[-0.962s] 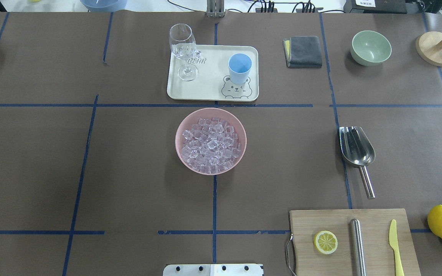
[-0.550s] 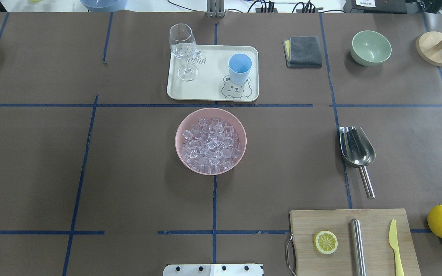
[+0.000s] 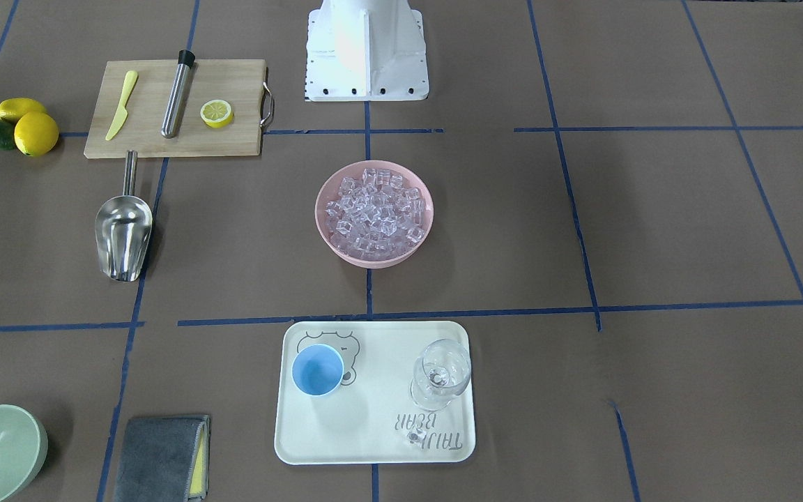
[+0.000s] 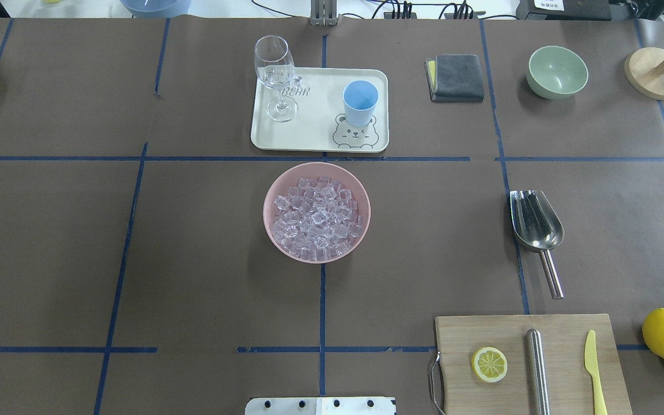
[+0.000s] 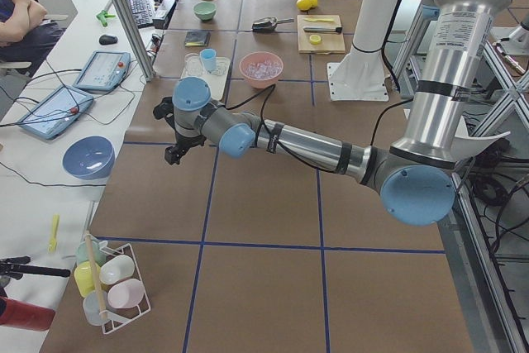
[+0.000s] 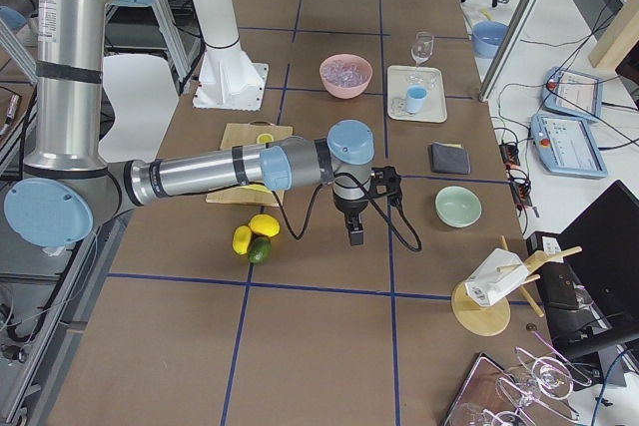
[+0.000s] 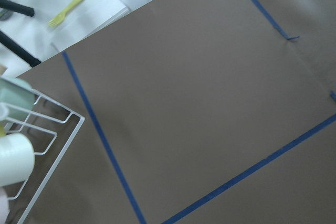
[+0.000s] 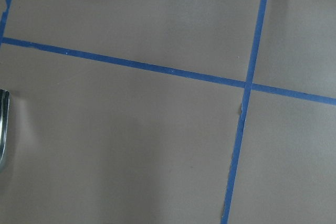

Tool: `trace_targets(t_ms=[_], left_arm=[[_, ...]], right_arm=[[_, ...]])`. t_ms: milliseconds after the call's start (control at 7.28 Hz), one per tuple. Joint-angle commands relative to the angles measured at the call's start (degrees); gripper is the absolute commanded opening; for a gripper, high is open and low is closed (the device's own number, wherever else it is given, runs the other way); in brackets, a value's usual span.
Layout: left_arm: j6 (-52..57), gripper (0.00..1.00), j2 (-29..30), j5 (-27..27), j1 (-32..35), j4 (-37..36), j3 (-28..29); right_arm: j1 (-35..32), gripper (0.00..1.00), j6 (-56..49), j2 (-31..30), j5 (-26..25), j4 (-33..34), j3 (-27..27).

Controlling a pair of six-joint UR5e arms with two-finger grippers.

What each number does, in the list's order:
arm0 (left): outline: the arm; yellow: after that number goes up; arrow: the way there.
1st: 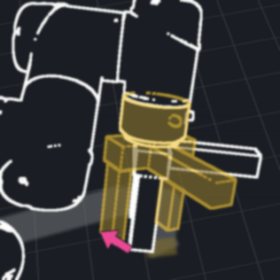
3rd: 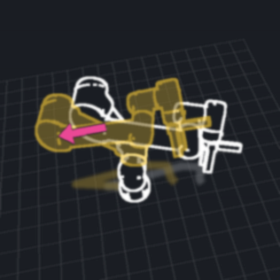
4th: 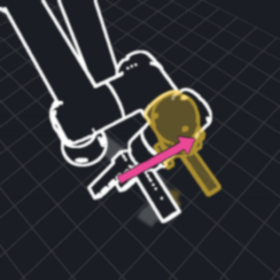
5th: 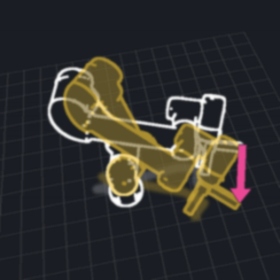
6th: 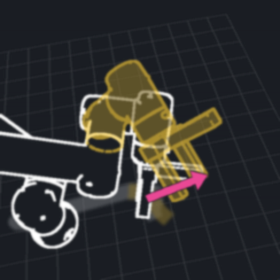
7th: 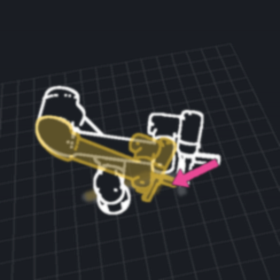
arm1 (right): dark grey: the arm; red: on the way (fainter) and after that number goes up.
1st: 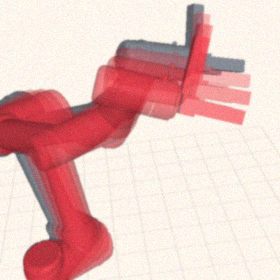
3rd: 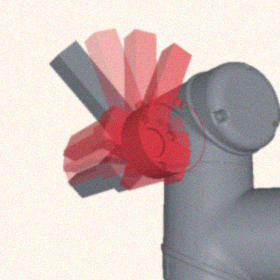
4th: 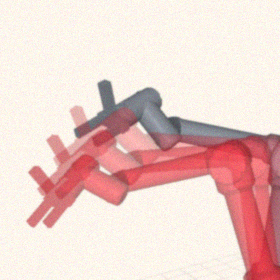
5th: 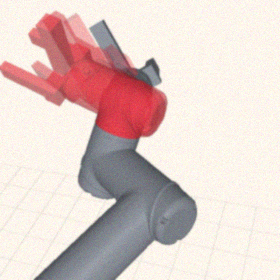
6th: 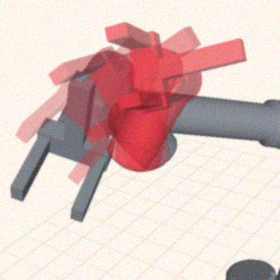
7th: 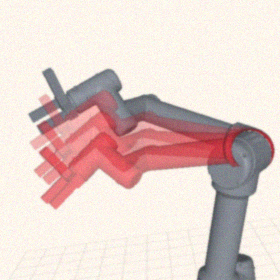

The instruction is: Put ice in cup with scoop

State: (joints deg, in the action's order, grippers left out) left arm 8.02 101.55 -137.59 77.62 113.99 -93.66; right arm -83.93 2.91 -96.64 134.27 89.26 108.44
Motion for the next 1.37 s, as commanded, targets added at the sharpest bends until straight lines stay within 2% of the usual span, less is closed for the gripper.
trace_targets(t_ms=[0,137,412,550,687,962,1237], left_arm=[[0.51,1.00,1.18,0.82,-9.81,17.62,0.49],[-0.02,1.00,1.28,1.87,-14.46,20.71,0.67],[0.33,1.00,1.37,1.79,-19.32,23.80,0.76],[0.24,1.00,1.72,2.93,-24.48,28.43,1.63],[0.15,1.00,2.85,5.29,-27.31,31.96,3.12],[0.15,0.99,7.67,7.94,-34.07,33.92,6.72],[-0.02,0.99,10.50,10.92,-38.49,42.14,12.42]], right_arm=[[0.00,1.00,0.07,0.05,0.03,0.03,0.01],[0.00,1.00,0.07,0.05,0.03,0.03,0.01],[0.00,1.00,0.16,-0.04,0.03,0.03,-0.07],[0.00,1.00,0.16,-0.04,0.47,0.03,-0.07],[0.00,1.00,0.07,-0.04,0.56,0.03,0.01],[0.00,1.00,0.16,-0.04,0.56,0.03,0.01],[0.00,1.00,0.16,-0.04,0.56,0.03,0.01]])
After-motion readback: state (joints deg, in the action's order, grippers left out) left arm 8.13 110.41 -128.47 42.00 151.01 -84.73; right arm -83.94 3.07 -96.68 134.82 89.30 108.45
